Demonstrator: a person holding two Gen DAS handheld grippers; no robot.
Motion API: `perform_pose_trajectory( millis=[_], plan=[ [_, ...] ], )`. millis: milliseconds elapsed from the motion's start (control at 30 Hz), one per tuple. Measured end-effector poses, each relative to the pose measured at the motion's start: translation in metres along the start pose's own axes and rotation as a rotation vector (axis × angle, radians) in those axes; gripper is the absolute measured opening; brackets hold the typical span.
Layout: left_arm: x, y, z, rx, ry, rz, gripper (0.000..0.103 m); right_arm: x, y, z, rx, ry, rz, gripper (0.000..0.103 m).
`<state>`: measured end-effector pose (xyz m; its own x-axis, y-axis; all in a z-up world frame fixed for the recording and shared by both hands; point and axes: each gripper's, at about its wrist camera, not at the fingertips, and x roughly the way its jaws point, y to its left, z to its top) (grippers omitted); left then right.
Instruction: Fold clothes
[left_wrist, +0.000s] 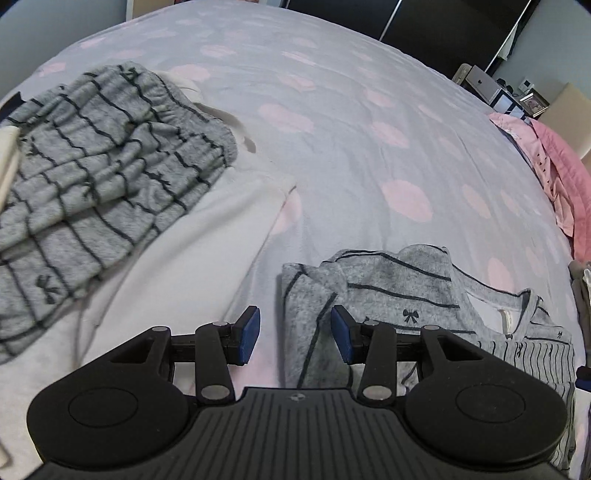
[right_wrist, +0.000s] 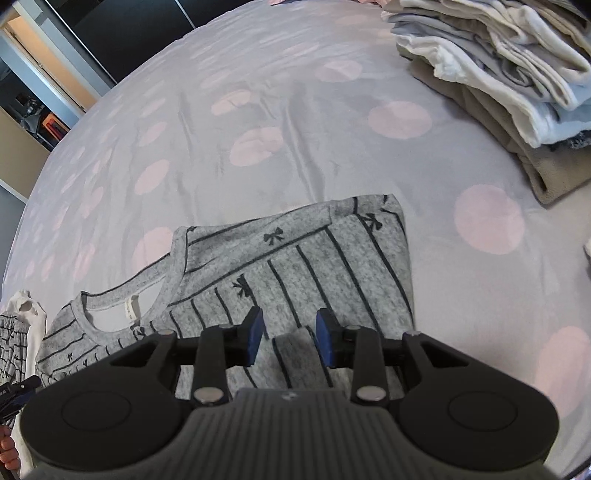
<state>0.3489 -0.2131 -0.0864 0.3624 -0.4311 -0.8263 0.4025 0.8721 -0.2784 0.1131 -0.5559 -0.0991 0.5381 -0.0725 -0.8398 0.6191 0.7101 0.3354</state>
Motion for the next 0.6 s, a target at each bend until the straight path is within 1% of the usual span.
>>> perform_pose_trajectory(
  millis=[100, 167, 200, 233, 267, 333, 400, 433, 500, 600],
  plan=[
    [0.004, 0.000, 0.000, 0.002, -0.004, -0.013, 0.039, 0.004, -0.004, 0.003, 0.021, 0.000, -0.015, 0.035],
    [0.005, -0.001, 0.000, 0.003, -0.003, -0.021, 0.024, 0.007, -0.007, 0.005, 0.035, 0.003, -0.023, 0.035],
    [0.004, -0.002, 0.000, 0.008, -0.005, -0.026, 0.023, 0.009, -0.008, 0.005, 0.047, 0.017, -0.016, 0.035],
    [0.003, -0.003, 0.000, 0.012, -0.006, -0.031, 0.017, 0.011, -0.008, 0.004, 0.056, 0.031, -0.009, 0.035],
    [0.001, -0.005, 0.000, 0.022, -0.009, -0.032, 0.009, 0.011, -0.008, 0.003, 0.057, 0.041, -0.006, 0.035],
    [-0.001, -0.009, -0.001, 0.043, -0.016, -0.018, 0.003, 0.011, -0.005, 0.001, 0.040, 0.048, -0.017, 0.034],
    [-0.005, -0.014, -0.003, 0.068, -0.027, 0.000, 0.002, 0.011, -0.003, 0.000, 0.032, 0.064, -0.026, 0.012],
    [-0.008, -0.017, -0.005, 0.082, -0.036, 0.012, 0.002, 0.012, -0.003, -0.001, 0.033, 0.075, -0.027, 0.008],
    [-0.018, -0.020, -0.005, 0.100, -0.059, 0.029, 0.002, 0.009, 0.000, -0.002, 0.038, 0.082, -0.021, 0.006],
    [-0.035, -0.014, 0.000, 0.111, -0.091, 0.043, 0.002, -0.005, 0.011, 0.001, -0.003, 0.068, 0.014, 0.005]
  ],
)
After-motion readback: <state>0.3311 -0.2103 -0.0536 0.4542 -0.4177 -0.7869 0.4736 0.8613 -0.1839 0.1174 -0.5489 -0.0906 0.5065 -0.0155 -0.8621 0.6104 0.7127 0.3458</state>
